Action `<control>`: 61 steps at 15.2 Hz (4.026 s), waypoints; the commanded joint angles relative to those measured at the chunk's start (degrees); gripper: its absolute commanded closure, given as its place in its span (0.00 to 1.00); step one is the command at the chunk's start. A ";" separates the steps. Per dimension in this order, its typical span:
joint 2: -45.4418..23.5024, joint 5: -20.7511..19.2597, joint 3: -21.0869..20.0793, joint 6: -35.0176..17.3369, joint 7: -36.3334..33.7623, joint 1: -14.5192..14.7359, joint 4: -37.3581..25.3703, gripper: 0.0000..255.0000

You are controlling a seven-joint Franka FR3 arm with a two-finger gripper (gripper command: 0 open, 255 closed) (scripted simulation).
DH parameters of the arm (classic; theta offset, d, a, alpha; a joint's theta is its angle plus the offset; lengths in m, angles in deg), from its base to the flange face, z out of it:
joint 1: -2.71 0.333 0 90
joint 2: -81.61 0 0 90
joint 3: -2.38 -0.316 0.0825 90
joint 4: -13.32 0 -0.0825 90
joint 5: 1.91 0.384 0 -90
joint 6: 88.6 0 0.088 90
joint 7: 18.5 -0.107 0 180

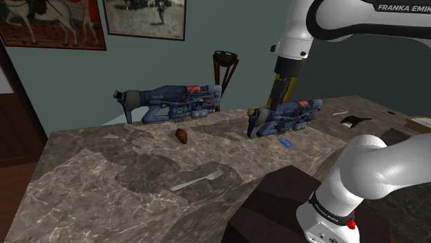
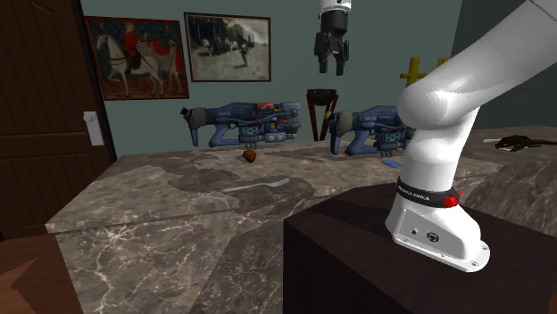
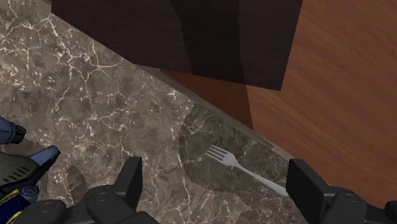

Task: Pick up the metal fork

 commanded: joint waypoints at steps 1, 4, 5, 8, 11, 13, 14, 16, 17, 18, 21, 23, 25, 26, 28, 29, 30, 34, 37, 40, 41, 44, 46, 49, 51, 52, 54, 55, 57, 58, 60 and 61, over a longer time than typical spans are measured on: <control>0.00 0.00 0.00 0.00 0.00 0.00 0.00 0.00; -2.82 -0.16 -0.70 -6.37 3.02 1.58 3.30 0.00; -3.92 -0.21 -0.93 -8.52 3.99 2.11 4.26 0.00; -7.73 -0.37 -1.71 -15.08 6.85 3.64 6.74 0.00; -12.25 -0.59 -2.57 -21.74 9.57 5.07 8.57 0.00; -15.64 -0.80 -3.18 -26.19 11.28 5.98 9.42 0.00; -17.44 -0.95 -3.49 -28.42 12.10 6.42 9.74 0.00; -21.24 -1.31 -4.17 -32.83 13.67 7.22 10.15 0.00; -23.22 -1.54 -4.52 -35.02 14.40 7.59 10.24 0.00; -25.26 -1.83 -4.88 -37.19 15.10 7.95 10.26 0.00; -31.66 -3.04 -6.02 -43.51 16.90 8.85 9.88 0.00; -36.11 -4.26 -6.78 -47.54 17.79 9.35 9.26 0.00; -40.67 -5.92 -7.52 -51.37 18.36 9.79 8.37 0.00; -42.98 -6.94 -7.84 -53.20 18.50 10.00 7.82 0.00; -47.65 -9.41 -8.34 -56.64 18.46 10.50 6.51 0.00; -50.00 -10.85 -8.48 -58.25 18.29 10.81 5.75 0.00; -52.27 -12.35 -8.51 -59.74 18.04 11.20 4.96 0.00; -55.57 -14.19 -7.76 -62.78 16.63 11.60 4.81 0.00; -58.12 -15.64 -7.06 -64.99 15.50 12.02 4.55 0.00; -58.61 -15.91 -6.88 -65.42 15.29 12.14 4.48 0.00; -58.73 -15.97 -6.82 -65.53 15.32 12.11 4.47 1.00; -58.74 -15.97 -6.80 -65.55 15.38 12.07 4.48 1.00; -58.59 -15.90 -6.83 -65.50 15.47 12.01 4.58 1.00; -59.09 -16.07 -6.74 -65.60 15.33 12.10 4.19 1.00; -57.75 -15.43 -7.17 -64.69 15.66 11.94 4.60 1.00; -56.90 -14.96 -7.43 -63.95 16.03 11.78 4.69 1.00; -55.21 -14.01 -7.90 -62.46 16.77 11.50 4.84 1.00; -54.38 -13.54 -8.10 -61.71 17.13 11.39 4.89 1.00; -52.74 -12.62 -8.45 -60.18 17.83 11.20 4.95 1.00; -51.93 -12.17 -8.60 -59.41 18.17 11.13 4.96 1.00; -50.33 -11.32 -8.86 -57.84 18.83 11.03 4.93 1.00; -49.55 -10.91 -8.96 -57.05 19.14 10.99 4.89 1.00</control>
